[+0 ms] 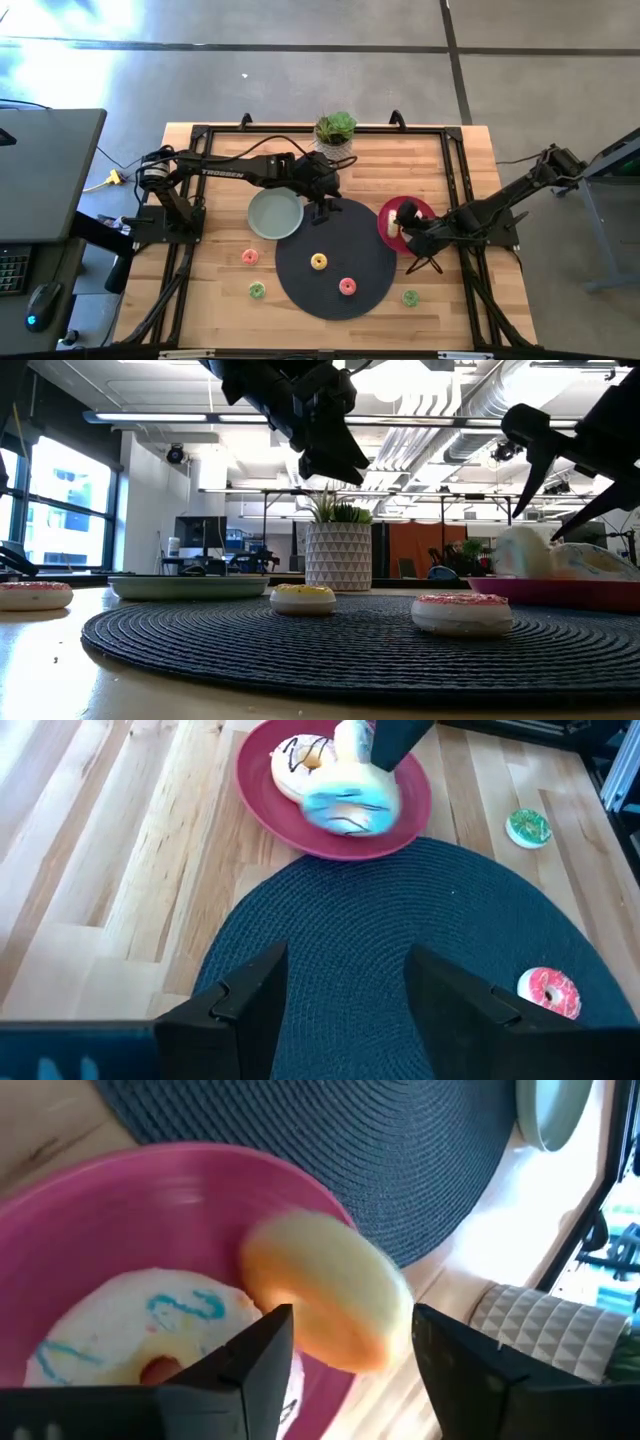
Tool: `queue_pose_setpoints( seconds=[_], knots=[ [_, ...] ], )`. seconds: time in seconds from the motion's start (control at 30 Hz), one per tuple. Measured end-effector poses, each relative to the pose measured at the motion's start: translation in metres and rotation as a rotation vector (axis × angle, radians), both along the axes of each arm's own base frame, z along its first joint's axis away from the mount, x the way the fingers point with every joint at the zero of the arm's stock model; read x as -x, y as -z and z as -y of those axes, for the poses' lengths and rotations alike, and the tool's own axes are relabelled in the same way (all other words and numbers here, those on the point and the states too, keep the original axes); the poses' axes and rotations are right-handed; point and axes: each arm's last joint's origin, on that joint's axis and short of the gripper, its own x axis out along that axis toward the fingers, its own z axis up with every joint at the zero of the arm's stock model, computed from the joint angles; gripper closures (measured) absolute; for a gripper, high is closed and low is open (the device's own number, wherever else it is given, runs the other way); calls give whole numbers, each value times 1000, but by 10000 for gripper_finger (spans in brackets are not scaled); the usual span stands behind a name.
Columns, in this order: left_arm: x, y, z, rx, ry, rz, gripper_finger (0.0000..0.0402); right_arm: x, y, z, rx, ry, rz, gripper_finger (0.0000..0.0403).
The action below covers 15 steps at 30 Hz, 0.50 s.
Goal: Pick & Place donuts
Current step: Put the large blue donut on the red plate, then put the right small pink donut on the blue plate
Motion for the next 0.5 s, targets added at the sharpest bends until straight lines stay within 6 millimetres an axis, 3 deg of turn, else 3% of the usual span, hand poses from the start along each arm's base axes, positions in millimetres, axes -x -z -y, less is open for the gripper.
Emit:
queue_pose_setpoints(
  seconds=[0.33,0.5],
  knots=[
    [0,0,0,14,-15,1,207,0,0,0,27,-16,-2,217],
    [0,0,0,13,-15,0,207,-6,-5,0,48,28,94,230]
  ],
)
